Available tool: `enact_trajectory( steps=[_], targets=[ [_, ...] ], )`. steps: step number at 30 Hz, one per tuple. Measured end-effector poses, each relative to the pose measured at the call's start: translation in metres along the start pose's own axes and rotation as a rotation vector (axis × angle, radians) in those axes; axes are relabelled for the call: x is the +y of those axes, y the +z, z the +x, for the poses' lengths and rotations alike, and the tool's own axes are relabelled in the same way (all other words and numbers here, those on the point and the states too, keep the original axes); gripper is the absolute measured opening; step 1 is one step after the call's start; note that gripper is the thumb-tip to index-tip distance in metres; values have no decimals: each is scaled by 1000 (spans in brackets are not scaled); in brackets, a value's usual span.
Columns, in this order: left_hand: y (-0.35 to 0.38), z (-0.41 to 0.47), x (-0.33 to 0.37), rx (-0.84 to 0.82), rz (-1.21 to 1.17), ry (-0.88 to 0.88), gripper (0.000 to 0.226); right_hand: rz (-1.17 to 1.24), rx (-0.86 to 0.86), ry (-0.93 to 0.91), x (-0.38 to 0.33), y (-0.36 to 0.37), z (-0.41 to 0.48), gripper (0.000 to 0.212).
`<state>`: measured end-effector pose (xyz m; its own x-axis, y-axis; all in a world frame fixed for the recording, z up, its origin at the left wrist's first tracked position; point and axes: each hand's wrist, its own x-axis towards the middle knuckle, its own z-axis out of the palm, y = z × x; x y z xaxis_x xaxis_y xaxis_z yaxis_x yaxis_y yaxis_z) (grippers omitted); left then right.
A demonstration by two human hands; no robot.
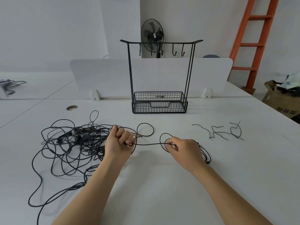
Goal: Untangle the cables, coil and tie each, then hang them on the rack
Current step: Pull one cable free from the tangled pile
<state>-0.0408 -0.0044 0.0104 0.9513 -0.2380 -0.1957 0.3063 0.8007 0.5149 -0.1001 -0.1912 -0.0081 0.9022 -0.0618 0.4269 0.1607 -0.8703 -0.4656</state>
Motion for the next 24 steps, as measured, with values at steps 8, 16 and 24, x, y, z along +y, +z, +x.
enact_trajectory(
  steps=[8,16,24],
  targets=[
    [17,-17,-9,96,1094,424,46,-82,222,-32,-1,-5,0,6],
    [21,-33,-29,-58,2269,493,50,24,398,-93,-4,-10,0,16],
    [14,-30,-21,-545,1509,-13,50,24,360,-110,0,-6,1,4]
  ],
)
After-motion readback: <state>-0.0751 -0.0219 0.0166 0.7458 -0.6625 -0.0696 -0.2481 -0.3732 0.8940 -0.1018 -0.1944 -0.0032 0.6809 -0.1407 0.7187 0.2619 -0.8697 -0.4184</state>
